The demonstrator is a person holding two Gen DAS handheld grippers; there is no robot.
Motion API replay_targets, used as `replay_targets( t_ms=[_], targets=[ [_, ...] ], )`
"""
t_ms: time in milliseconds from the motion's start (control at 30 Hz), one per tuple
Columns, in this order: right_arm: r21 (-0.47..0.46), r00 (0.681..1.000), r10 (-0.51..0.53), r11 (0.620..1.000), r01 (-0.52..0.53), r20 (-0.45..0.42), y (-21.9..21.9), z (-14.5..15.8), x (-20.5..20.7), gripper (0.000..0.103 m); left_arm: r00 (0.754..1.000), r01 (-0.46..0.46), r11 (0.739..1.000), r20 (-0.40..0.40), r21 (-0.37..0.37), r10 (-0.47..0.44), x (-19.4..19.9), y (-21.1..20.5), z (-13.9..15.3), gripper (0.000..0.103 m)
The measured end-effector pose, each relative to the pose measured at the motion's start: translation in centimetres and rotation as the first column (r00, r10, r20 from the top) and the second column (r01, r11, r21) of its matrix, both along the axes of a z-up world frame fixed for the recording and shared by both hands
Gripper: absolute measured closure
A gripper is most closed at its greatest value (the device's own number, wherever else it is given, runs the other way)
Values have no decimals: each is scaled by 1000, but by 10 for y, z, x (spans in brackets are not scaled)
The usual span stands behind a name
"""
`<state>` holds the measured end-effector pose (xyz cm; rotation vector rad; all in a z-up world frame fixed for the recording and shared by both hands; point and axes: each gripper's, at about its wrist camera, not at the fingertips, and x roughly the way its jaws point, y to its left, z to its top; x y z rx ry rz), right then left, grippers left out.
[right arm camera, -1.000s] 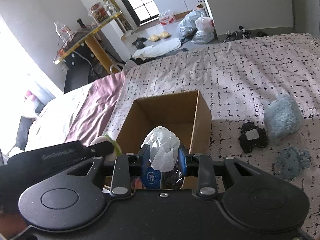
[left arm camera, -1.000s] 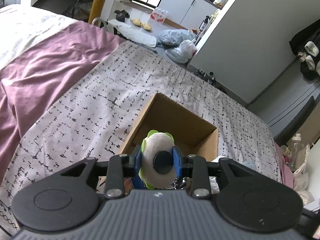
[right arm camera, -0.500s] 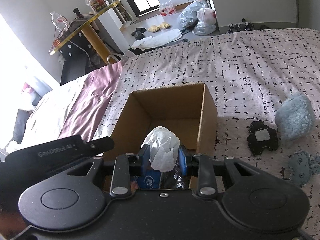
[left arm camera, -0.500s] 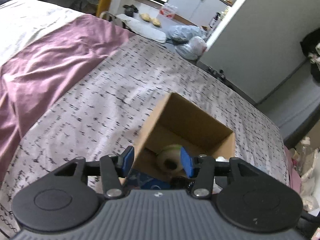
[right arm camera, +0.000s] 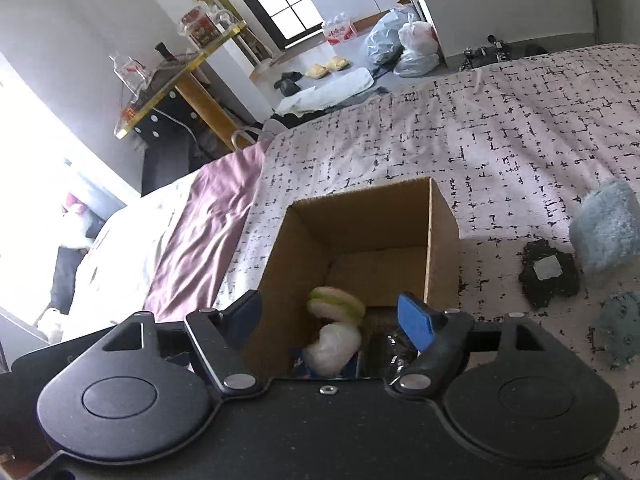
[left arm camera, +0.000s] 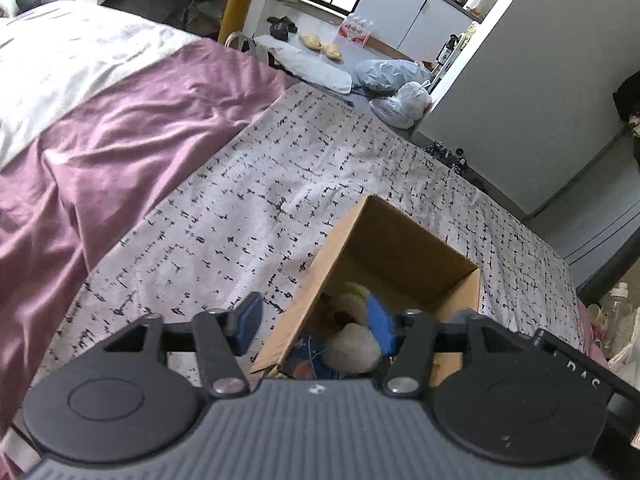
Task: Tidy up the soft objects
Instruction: 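Open the left tool into the box while the right tool releases the bag inside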
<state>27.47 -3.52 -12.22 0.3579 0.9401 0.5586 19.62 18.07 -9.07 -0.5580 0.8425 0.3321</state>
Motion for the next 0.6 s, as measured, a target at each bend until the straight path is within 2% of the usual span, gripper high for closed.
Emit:
replay_targets(
  t_ms=[100,167,333,467,600],
  targets=[
    [-6,1000,-10,1000,10,1,-8,4,-6,27,1000,-1,1000,5,21,1,-6,-6,7,30],
    [-19,1000,-19,1000,19,7,-14,6,-10,26,1000,-3,1000,-4,27,3,-7,-10,9,26],
    [-28,999,-34,999,34,23,-35,13,-20,22,1000,16,999,-16,48,-15,-14,-27,15,23],
    [-35,998,-42,998,43,38,-50,18,-27,21,1000,29,997,-11,77,-29,-20,-41,21,14],
    [-42,998,-38,998,40,58,-65,23,-33,14,1000,23,991,-11,129,-21,-26,-56,26,6]
  ],
)
